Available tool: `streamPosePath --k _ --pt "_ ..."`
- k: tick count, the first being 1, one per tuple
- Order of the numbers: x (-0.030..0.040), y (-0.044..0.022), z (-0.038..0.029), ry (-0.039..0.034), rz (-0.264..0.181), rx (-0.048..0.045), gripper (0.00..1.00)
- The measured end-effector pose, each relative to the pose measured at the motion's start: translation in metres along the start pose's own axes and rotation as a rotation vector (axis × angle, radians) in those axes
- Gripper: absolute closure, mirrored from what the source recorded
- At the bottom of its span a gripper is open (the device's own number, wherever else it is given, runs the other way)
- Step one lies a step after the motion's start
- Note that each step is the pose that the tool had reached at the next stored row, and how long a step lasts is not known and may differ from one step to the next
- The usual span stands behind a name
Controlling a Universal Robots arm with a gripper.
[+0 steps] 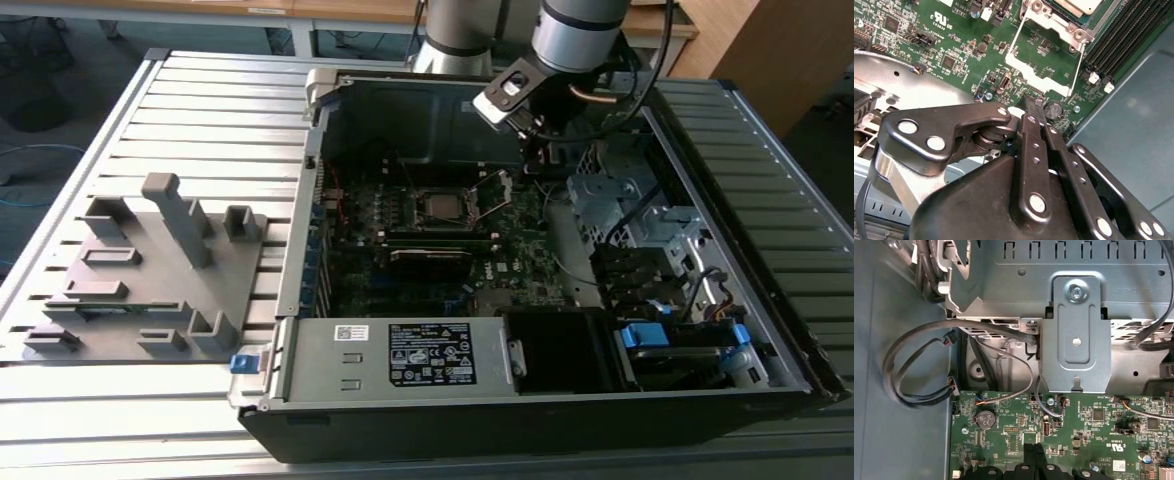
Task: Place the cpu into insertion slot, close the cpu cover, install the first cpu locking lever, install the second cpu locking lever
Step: 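Close the cpu cover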
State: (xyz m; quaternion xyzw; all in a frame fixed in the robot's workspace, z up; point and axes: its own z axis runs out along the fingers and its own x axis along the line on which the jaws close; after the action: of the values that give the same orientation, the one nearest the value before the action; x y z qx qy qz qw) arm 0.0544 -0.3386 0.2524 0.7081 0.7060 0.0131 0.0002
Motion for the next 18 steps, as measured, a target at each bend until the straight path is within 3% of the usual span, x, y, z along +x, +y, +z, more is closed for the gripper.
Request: streamPosePath --k 18 --pt "-0.0002 -0.0002 0.0083 -0.0016 0.000 0.0000 0.90"
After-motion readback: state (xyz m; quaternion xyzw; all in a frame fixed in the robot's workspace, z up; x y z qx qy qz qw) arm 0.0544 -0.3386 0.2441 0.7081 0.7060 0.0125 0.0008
